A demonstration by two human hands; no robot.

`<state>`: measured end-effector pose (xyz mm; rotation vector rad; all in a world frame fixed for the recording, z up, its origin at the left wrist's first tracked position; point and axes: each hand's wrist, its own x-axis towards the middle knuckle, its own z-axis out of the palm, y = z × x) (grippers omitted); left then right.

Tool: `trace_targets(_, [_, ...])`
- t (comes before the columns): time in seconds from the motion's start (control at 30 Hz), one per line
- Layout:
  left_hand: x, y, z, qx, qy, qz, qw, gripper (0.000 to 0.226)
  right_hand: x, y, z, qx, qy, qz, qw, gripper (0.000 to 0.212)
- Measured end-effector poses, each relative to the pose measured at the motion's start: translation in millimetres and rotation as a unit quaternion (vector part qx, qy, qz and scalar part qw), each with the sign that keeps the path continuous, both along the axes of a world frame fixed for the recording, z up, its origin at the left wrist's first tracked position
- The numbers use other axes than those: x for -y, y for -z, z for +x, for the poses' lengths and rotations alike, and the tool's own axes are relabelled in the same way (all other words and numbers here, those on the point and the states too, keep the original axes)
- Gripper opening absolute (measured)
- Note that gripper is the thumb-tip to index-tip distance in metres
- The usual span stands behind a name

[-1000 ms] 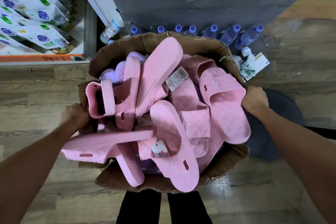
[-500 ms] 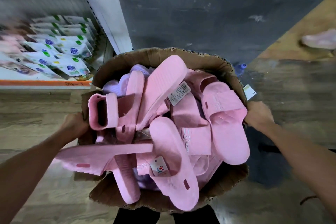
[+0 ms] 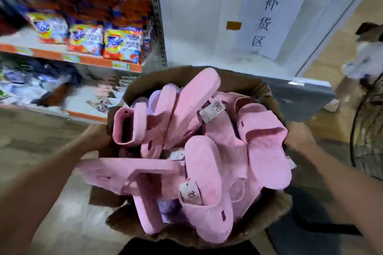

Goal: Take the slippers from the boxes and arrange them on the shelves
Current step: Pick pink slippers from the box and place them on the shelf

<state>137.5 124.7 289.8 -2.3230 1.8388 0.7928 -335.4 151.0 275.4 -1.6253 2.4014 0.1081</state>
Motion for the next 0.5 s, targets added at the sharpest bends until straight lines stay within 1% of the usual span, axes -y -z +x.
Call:
trace_targets(0.07, [-19, 8, 28, -0.001, 0.005, -0.009, 1.000, 0.063, -2, -8, 8, -0.014, -0.041, 0.030, 0.999, 0.018])
trace_targets(0.1, [-30, 13, 41, 0.010, -0.014, -0.007, 1.000, 0.057, -3, -11, 15, -0.018, -0.055, 0.049, 0.997, 0.019])
trace_targets(0.2, [-75, 8, 47, 0.020, -0.088, -0.032, 0.995, 0.029, -2, -8, 31, -0.027, -0.108, 0.069, 0.991, 0.022])
trace_targets(0.27, [-104, 12, 50, 0.002, -0.143, -0.052, 0.988, 0.032, 3, -5, 41, -0.025, -0.144, 0.071, 0.987, 0.023])
trace_targets(0.33, [-134, 14, 51, -0.005, -0.188, -0.034, 0.982, 0.035, 11, -4, 47, -0.012, -0.183, 0.060, 0.981, 0.023])
trace_targets(0.4, [-172, 14, 56, -0.017, -0.243, -0.025, 0.970, 0.053, 23, -10, 61, -0.005, -0.239, 0.048, 0.970, 0.020])
trace_targets(0.43, [-193, 16, 56, -0.024, -0.272, -0.021, 0.962, 0.061, 28, -16, 71, -0.015, -0.267, 0.059, 0.962, 0.019])
trace_targets(0.47, [-212, 19, 59, -0.025, -0.295, -0.024, 0.955, 0.063, 34, -19, 82, -0.026, -0.294, 0.065, 0.953, 0.024])
trace_targets(0.5, [-232, 19, 59, -0.020, -0.323, -0.014, 0.946, 0.059, 40, -22, 94, -0.034, -0.320, 0.069, 0.944, 0.031])
